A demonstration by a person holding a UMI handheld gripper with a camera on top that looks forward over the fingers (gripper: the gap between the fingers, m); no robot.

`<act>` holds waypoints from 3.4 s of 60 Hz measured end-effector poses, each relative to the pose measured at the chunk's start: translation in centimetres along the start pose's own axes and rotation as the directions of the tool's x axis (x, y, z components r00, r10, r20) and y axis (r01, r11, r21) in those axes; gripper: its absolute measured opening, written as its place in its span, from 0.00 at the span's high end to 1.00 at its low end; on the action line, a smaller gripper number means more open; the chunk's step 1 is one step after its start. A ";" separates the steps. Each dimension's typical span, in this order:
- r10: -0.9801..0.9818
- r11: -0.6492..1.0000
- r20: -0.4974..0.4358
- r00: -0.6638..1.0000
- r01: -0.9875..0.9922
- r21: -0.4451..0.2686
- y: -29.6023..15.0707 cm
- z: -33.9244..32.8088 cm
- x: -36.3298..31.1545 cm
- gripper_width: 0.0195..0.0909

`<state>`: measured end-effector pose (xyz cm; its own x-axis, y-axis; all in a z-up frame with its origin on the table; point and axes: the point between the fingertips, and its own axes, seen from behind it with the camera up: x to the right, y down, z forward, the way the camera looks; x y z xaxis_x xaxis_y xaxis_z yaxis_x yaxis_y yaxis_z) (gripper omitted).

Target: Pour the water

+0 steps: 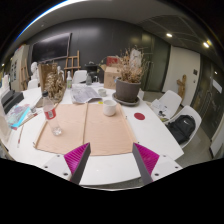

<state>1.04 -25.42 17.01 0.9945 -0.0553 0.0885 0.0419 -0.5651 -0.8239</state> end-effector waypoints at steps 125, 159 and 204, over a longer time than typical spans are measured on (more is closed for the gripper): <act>0.859 -0.112 0.353 -0.372 -0.807 -0.579 -28.4 28.8 -19.2 0.94; 0.898 -0.006 0.337 -0.284 -0.773 -0.635 -28.3 29.8 -17.7 0.94; 0.139 0.917 0.044 0.989 -0.145 0.372 -27.1 36.2 17.6 0.94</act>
<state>20.82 18.72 20.67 0.9939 -0.0973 -0.0517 -0.0708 -0.2042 -0.9764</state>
